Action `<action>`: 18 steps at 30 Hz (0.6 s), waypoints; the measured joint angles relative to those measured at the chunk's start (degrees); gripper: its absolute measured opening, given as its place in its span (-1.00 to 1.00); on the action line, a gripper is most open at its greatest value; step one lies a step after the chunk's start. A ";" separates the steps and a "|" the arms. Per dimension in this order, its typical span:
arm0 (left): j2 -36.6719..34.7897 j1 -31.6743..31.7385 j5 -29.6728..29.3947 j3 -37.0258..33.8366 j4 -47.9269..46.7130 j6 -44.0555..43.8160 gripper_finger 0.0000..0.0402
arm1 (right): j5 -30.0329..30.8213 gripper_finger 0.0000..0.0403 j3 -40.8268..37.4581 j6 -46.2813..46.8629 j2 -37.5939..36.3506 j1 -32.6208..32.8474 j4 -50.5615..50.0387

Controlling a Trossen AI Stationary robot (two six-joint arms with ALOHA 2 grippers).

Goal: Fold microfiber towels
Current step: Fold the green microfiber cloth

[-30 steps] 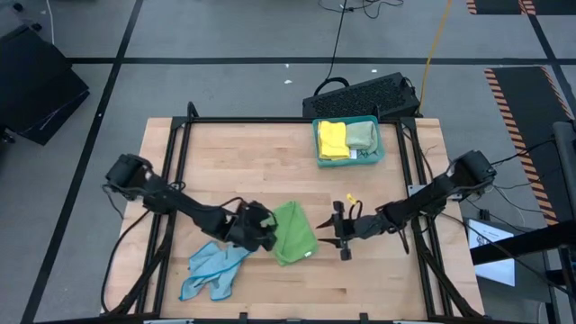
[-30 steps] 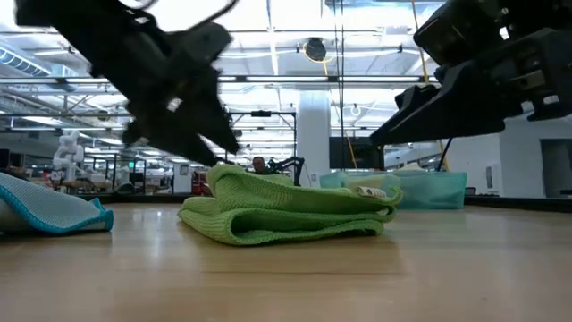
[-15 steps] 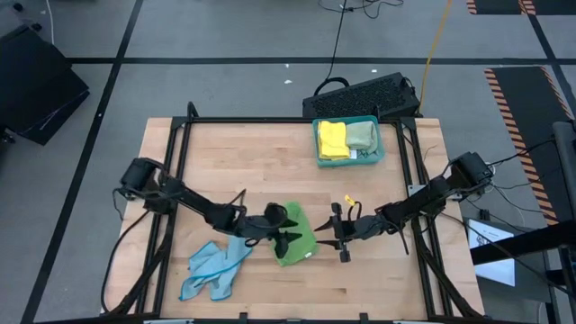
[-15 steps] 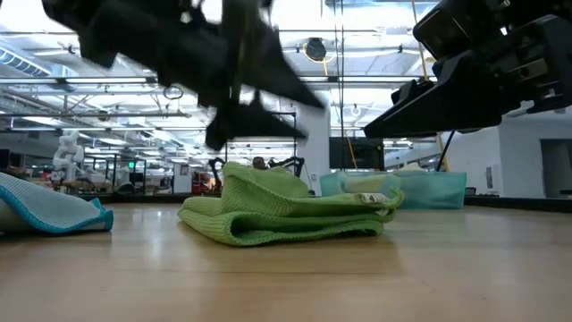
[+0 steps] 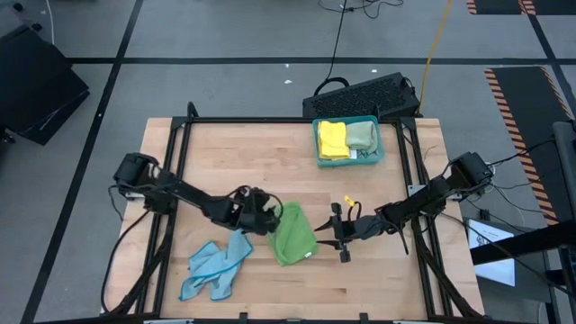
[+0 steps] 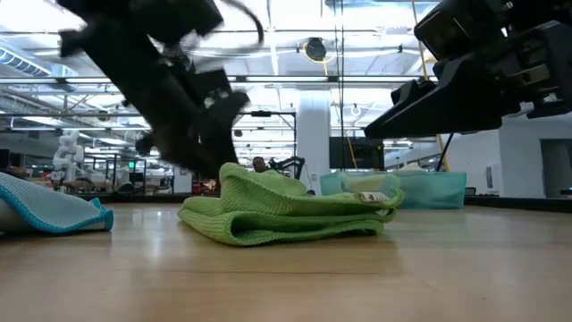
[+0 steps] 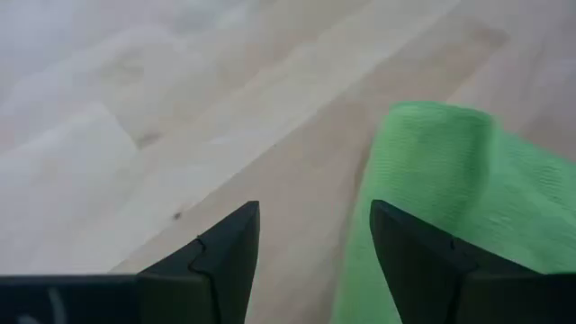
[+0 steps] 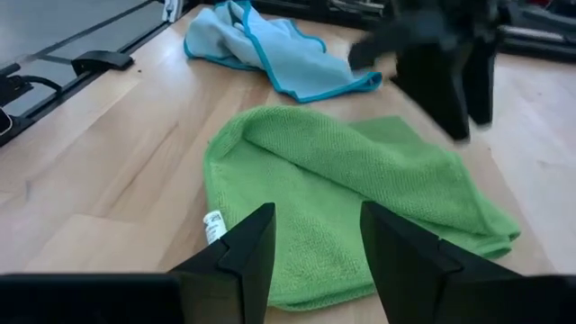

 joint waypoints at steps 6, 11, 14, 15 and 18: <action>3.85 1.00 6.24 0.71 10.26 6.67 0.06 | 0.02 -0.23 0.04 -0.17 -0.02 -0.60 -0.65; 3.86 -0.43 10.46 0.78 19.83 13.39 0.06 | 0.02 -0.23 -0.02 -0.14 0.00 -0.58 -1.22; 3.85 -0.42 15.92 0.71 29.42 18.19 0.06 | 0.02 -0.23 0.02 -0.59 0.00 -0.58 -0.42; 3.84 -0.42 17.24 0.75 32.79 19.75 0.06 | 0.01 -0.23 0.00 -0.64 0.00 -0.58 -0.02; 2.93 -1.05 19.79 0.75 36.92 23.84 0.06 | 0.00 -0.23 0.02 -0.04 0.00 -0.58 0.34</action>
